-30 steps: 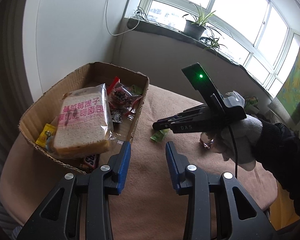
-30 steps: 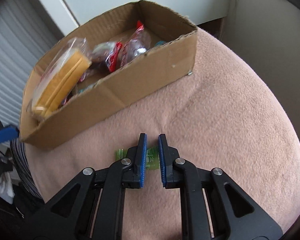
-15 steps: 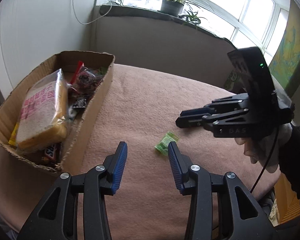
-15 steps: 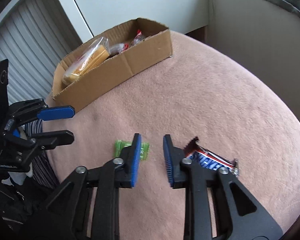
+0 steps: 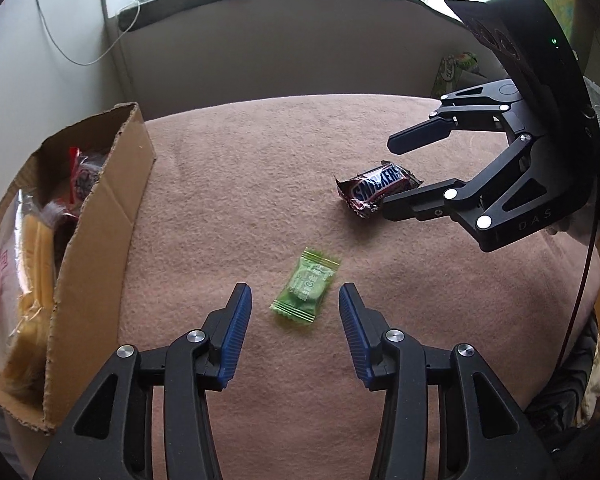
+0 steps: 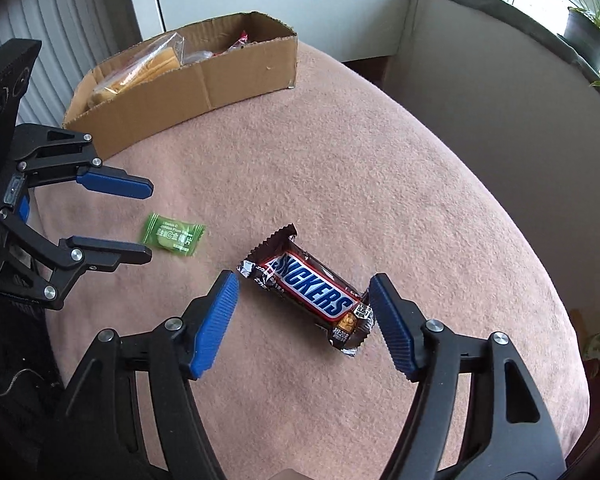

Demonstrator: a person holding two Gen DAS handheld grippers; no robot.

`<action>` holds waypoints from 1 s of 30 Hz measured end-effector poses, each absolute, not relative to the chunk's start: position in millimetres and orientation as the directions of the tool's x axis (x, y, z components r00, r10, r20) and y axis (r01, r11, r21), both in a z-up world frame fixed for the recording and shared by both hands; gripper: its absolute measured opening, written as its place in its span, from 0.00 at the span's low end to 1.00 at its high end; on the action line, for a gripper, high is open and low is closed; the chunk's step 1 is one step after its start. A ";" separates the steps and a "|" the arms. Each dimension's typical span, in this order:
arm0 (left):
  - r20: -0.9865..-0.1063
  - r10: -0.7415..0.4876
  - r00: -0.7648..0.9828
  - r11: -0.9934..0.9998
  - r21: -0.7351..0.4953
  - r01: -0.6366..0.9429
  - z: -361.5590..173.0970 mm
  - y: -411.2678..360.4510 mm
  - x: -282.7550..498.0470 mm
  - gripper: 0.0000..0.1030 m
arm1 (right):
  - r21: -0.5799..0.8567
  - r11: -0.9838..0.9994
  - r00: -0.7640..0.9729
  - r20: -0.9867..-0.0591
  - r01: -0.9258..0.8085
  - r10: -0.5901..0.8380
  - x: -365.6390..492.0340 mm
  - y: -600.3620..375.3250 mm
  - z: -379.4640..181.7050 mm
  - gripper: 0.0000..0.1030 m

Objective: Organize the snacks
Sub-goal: 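Grasp the green candy with the left tool while the right tool grasps the Snickers bar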

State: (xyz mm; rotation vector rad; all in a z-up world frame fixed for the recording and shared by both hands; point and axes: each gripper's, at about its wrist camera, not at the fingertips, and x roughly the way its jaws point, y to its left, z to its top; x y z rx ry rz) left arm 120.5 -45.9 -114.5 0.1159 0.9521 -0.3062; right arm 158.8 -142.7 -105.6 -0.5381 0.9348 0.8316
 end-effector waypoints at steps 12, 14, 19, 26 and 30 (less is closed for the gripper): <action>-0.825 -0.182 0.535 0.958 -0.027 0.284 -131.1 -49.2 126.8 0.43 | -0.070 0.576 0.321 -0.881 -0.815 0.347 175.4 -130.7 -125.0 0.69; -0.823 -0.184 0.537 0.959 -0.032 0.280 -131.7 -50.1 127.0 0.42 | -0.054 0.582 0.314 -0.880 -0.811 0.356 175.7 -128.4 -126.5 0.66; -0.818 -0.162 0.552 0.966 -0.017 0.258 -130.8 -55.7 126.3 0.28 | -0.026 0.605 0.309 -0.877 -0.796 0.369 174.6 -129.0 -126.8 0.57; -0.805 -0.134 0.578 0.980 -0.019 0.200 -130.1 -54.7 117.8 0.21 | -0.016 0.666 0.350 -0.860 -0.746 0.371 165.9 -137.2 -126.9 0.45; -0.802 -0.127 0.584 0.981 -0.014 0.194 -131.1 -51.0 120.7 0.21 | -0.015 0.696 0.368 -0.857 -0.717 0.361 160.8 -141.1 -126.5 0.43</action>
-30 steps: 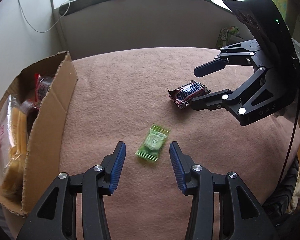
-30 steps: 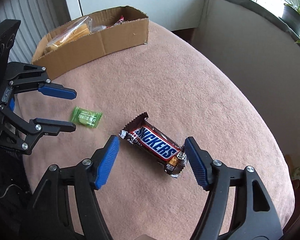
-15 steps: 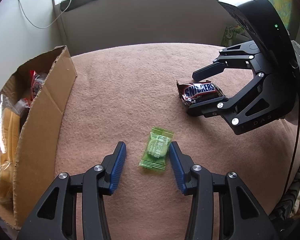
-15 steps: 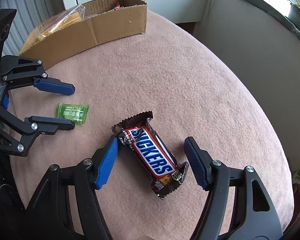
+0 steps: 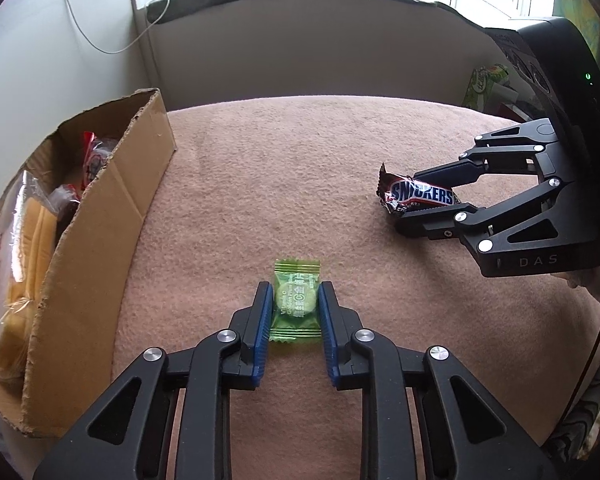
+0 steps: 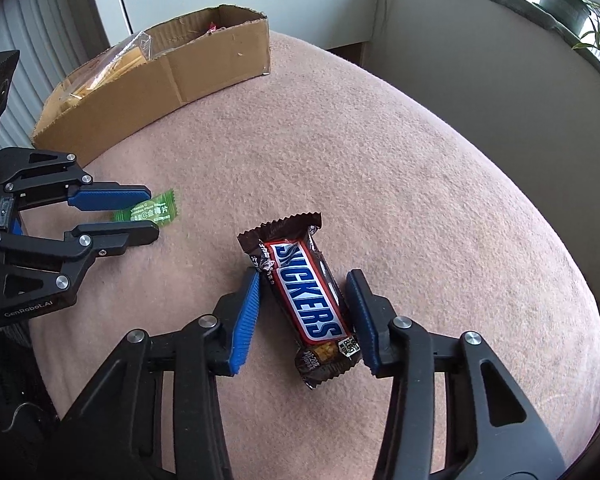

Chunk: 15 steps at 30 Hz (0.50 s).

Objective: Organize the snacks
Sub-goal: 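Grasp the green candy with the left tool while the right tool grasps the Snickers bar, then carry both snacks into the cardboard box and open both tools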

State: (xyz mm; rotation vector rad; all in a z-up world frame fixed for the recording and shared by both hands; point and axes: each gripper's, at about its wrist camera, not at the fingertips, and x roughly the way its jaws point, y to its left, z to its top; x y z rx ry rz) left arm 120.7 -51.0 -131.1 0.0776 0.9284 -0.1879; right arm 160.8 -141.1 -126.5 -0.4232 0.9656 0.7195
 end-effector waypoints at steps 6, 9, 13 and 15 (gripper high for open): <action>-0.799 -0.123 0.589 0.981 -0.009 0.193 -129.7 -53.6 115.3 0.20 | 0.007 0.732 0.381 -0.850 -0.681 0.363 156.5 -148.3 -125.5 0.32; -0.796 -0.125 0.592 0.981 -0.012 0.191 -129.7 -52.1 113.4 0.20 | 0.009 0.743 0.389 -0.848 -0.669 0.360 150.8 -154.1 -123.5 0.30; -0.784 -0.131 0.606 0.983 -0.024 0.181 -123.3 -46.8 110.7 0.20 | 0.056 0.773 0.395 -0.835 -0.632 0.384 148.8 -159.0 -120.3 0.29; -0.773 -0.138 0.619 0.984 -0.034 0.176 -117.5 -42.5 107.9 0.20 | 0.081 0.777 0.399 -0.822 -0.624 0.406 143.6 -160.5 -114.4 0.29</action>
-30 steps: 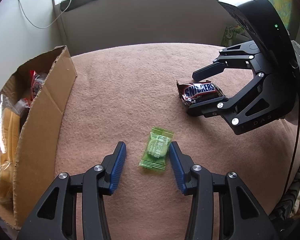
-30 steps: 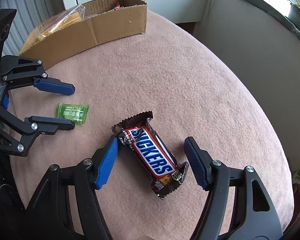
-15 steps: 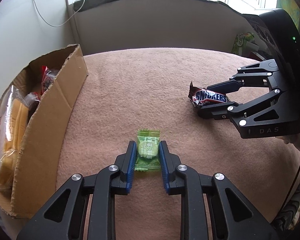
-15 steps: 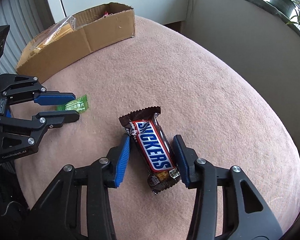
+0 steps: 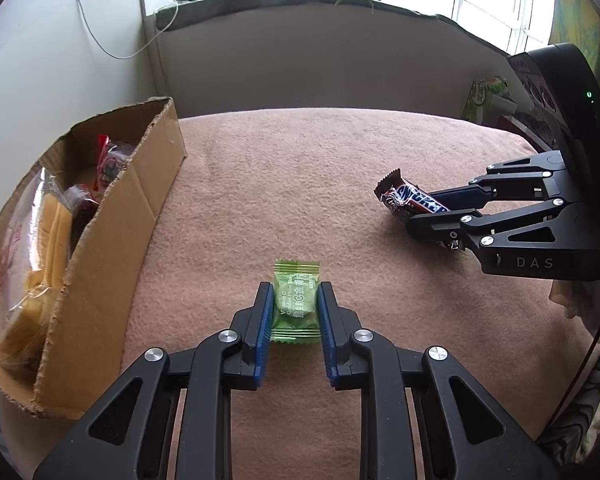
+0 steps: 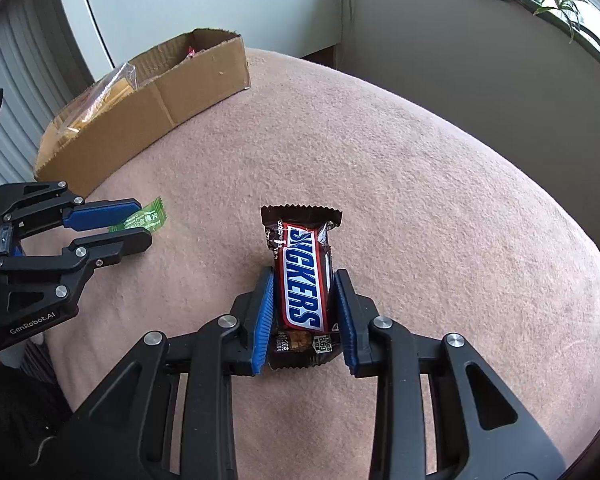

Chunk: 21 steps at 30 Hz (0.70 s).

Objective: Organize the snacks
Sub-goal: 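Carry both snacks into the cardboard box and open both tools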

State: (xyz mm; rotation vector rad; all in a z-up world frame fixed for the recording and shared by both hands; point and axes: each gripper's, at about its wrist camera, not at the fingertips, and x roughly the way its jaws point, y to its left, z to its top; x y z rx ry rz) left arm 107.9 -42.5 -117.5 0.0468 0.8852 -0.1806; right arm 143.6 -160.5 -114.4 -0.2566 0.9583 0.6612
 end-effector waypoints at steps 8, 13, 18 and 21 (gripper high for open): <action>-0.693 -0.122 0.711 0.991 -0.053 0.119 -69.1 -2.9 88.5 0.20 | 0.088 0.737 0.423 -0.770 -0.670 0.477 125.6 -128.1 -72.1 0.29; -0.641 -0.090 0.763 0.996 -0.062 0.065 -41.1 31.0 74.8 0.20 | 0.089 0.699 0.428 -0.733 -0.709 0.528 122.8 -93.6 -47.5 0.29; -0.607 -0.045 0.793 0.998 -0.068 0.004 -25.6 64.8 69.3 0.20 | 0.087 0.671 0.424 -0.713 -0.737 0.558 125.2 -58.9 -31.4 0.29; -0.598 -0.022 0.801 0.997 -0.073 -0.027 -21.8 82.3 71.9 0.20 | 0.086 0.666 0.426 -0.706 -0.741 0.565 129.6 -40.8 -25.7 0.29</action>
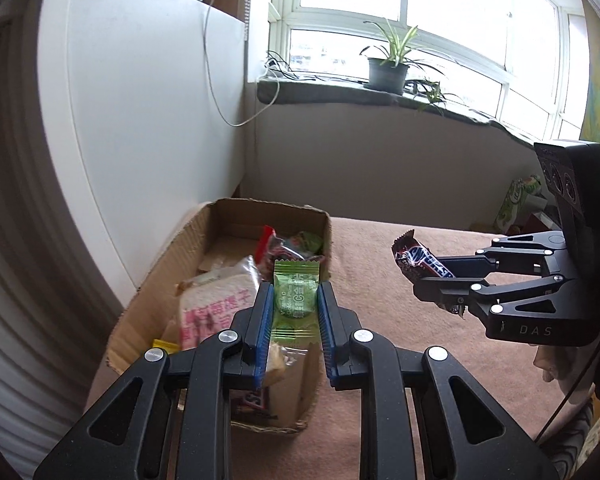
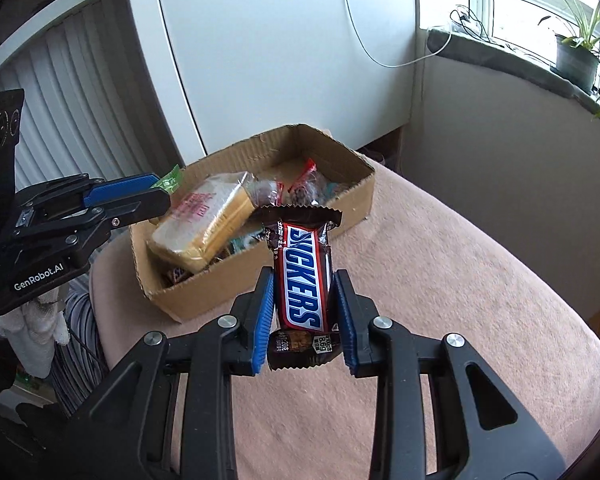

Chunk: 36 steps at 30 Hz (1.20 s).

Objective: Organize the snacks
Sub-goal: 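Carry both snacks into the cardboard box and open both tools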

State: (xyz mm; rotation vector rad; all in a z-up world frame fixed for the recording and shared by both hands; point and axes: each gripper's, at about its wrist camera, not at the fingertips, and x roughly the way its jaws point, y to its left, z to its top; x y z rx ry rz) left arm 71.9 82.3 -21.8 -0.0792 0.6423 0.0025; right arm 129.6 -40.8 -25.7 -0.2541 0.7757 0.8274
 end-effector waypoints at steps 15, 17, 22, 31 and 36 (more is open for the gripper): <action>-0.649 0.023 0.760 0.986 -0.109 -0.124 -33.9 139.4 144.7 0.20 | 0.100 0.685 0.416 -0.729 -0.722 0.544 185.0 37.1 -34.6 0.29; -0.654 0.028 0.756 0.987 -0.101 -0.125 -35.8 139.1 149.9 0.20 | 0.095 0.684 0.415 -0.733 -0.723 0.540 188.2 42.6 -37.1 0.29; -0.653 0.042 0.756 0.987 -0.090 -0.133 -36.5 138.7 153.5 0.20 | 0.090 0.687 0.418 -0.734 -0.721 0.535 192.9 47.5 -40.7 0.30; -0.647 0.059 0.760 0.984 -0.090 -0.153 -33.8 142.7 150.3 0.27 | 0.062 0.693 0.452 -0.715 -0.718 0.533 189.5 41.6 -32.1 0.54; -0.643 0.061 0.764 0.984 -0.089 -0.154 -30.2 141.9 148.8 0.28 | 0.052 0.692 0.460 -0.710 -0.720 0.533 184.0 38.9 -27.9 0.54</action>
